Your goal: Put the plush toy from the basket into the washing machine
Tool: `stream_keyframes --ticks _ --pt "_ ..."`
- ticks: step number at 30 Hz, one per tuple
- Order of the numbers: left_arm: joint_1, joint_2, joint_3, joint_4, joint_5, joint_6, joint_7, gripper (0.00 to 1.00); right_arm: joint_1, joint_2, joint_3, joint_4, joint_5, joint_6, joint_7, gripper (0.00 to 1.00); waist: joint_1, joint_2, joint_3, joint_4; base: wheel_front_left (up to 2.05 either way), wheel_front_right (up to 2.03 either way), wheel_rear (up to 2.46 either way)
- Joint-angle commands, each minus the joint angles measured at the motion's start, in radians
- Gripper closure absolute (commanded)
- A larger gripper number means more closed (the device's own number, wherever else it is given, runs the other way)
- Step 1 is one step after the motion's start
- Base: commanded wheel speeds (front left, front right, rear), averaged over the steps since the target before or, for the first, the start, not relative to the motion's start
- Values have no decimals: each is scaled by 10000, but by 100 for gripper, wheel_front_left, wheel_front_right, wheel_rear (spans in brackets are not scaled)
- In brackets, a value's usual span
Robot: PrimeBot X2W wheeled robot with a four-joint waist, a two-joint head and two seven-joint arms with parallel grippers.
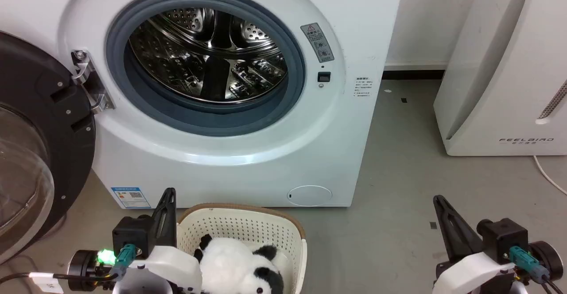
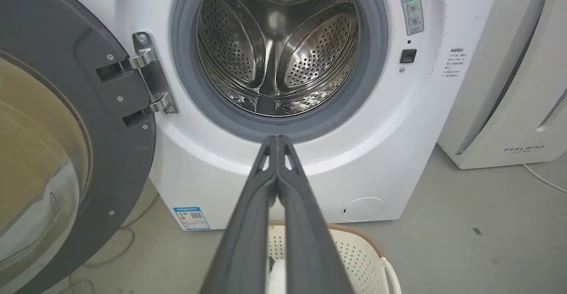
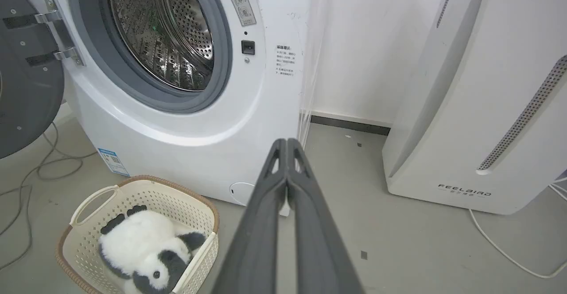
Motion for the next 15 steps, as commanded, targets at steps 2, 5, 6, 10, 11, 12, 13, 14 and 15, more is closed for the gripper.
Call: stream_keyframes --ticks 2,5,6,10,11,12,13,14,15 --pt "136 3 -7 -43 24 26 5 100 -140 -6 1 -37 -78 -9 16 100 0 0 0 0 0 0 0" --pt "136 3 -7 -43 24 26 5 100 -140 -6 1 -37 -78 -9 16 100 0 0 0 0 0 0 0" --pt "136 3 -7 -43 24 26 5 100 -140 -6 1 -37 -78 -9 16 100 0 0 0 0 0 0 0" --pt "136 3 -7 -43 24 26 5 100 -140 -6 1 -37 -78 -9 16 100 0 0 0 0 0 0 0" --pt "136 3 -7 -43 24 26 5 100 -140 -6 1 -37 -78 -9 16 100 0 0 0 0 0 0 0" --pt "136 3 -7 -43 24 26 5 100 -140 -6 1 -37 -78 -9 16 100 0 0 0 0 0 0 0" --pt "136 3 -7 -43 24 26 5 100 -140 -6 1 -37 -78 -9 16 100 0 0 0 0 0 0 0" --pt "136 3 -7 -43 24 26 5 100 -140 -6 1 -37 -78 -9 16 100 0 0 0 0 0 0 0" --pt "136 3 -7 -43 24 26 5 100 -140 -6 1 -37 -78 -9 16 100 0 0 0 0 0 0 0"
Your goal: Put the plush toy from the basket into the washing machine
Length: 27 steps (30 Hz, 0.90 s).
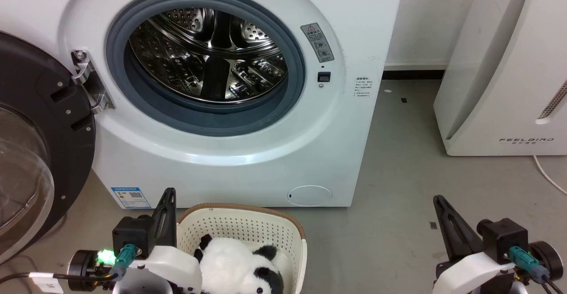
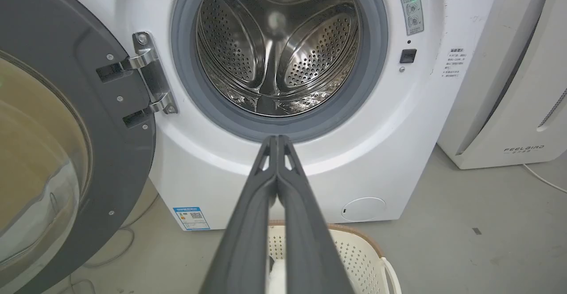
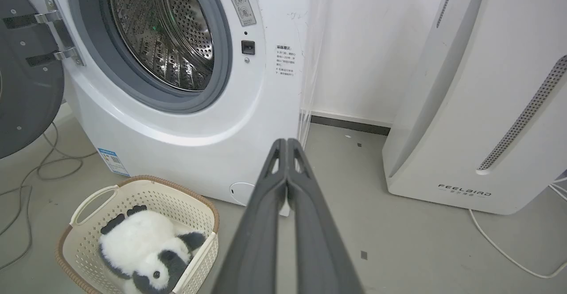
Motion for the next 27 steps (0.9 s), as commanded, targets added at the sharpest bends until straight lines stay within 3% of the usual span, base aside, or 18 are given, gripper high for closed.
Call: stream_keyframes --ticks 1,2,3,27 --pt "136 3 -5 -43 24 26 5 100 -140 -6 1 -37 -78 -9 16 100 0 0 0 0 0 0 0" --pt "136 3 -5 -43 24 26 5 100 -140 -6 1 -37 -78 -9 16 100 0 0 0 0 0 0 0" --pt "0 0 4 0 0 0 1 0 0 0 -1 0 0 0 1 0 0 0 0 0 0 0 0" --pt "-687 61 -317 1067 -60 164 -461 0 -166 -1 -226 -196 548 -2 -459 0 0 0 448 -78 0 0 0"
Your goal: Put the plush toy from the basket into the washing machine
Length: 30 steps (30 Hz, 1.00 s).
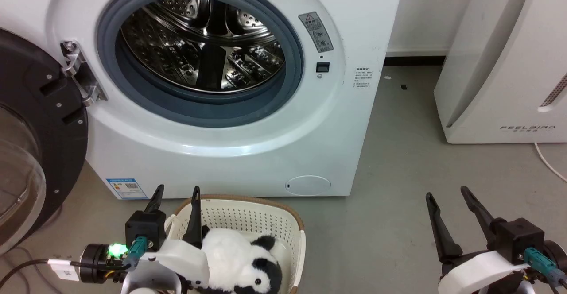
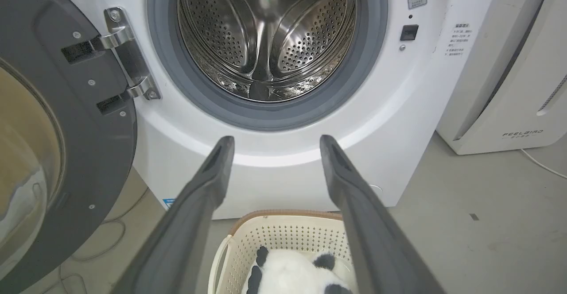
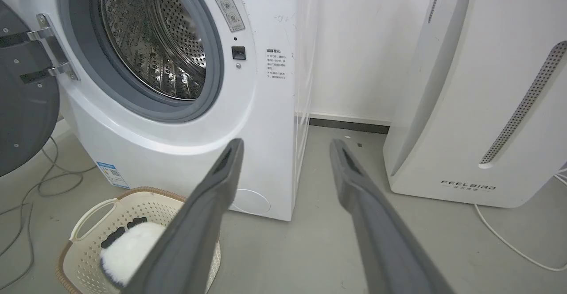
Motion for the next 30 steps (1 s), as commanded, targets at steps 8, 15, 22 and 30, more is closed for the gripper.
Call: stream_keyframes --ticks 8,15,22,30 --pt "-930 127 -181 1153 -114 -136 -256 0 -420 -2 -74 -131 360 -2 -263 0 0 0 620 -165 0 0 0" --pt "-1661 216 -300 2348 -196 -297 -389 0 -666 -2 -83 -209 585 -3 -409 0 0 0 1165 -304 0 0 0" --pt "-2392 393 -314 3439 -372 -355 -373 0 -979 -2 -125 -322 823 -3 -554 0 0 0 1860 -460 0 0 0" --pt "-3144 577 -399 4379 -554 -476 -102 0 -1332 -3 -138 -456 1097 -4 -720 0 0 0 2775 -636 0 0 0"
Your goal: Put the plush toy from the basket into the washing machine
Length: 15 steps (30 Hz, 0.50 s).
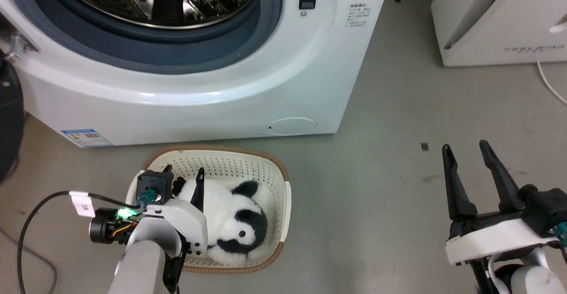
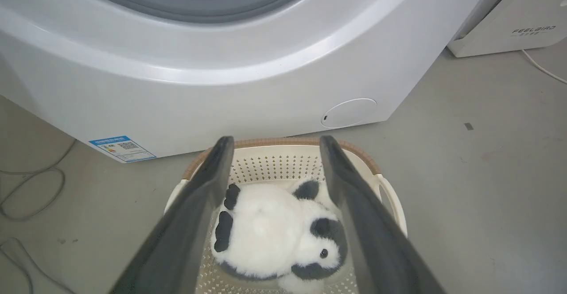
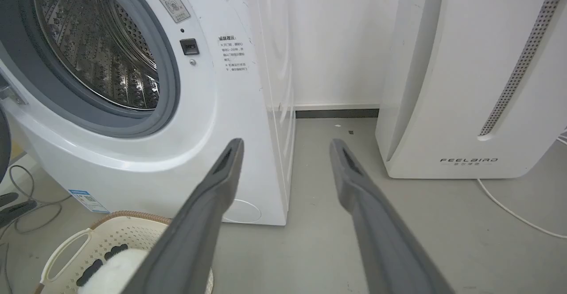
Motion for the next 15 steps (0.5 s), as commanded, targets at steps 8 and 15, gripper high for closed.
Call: stream_keyframes --ticks 8,15 --pt "-964 274 -155 1025 -224 -114 368 0 -572 -3 -136 -241 384 -4 -239 0 -1 0 1196 -257 0 0 0" --pt "-1619 565 -270 1754 -381 -226 857 0 -852 -3 -224 -388 721 -5 -384 0 -1 0 2105 -491 0 0 0"
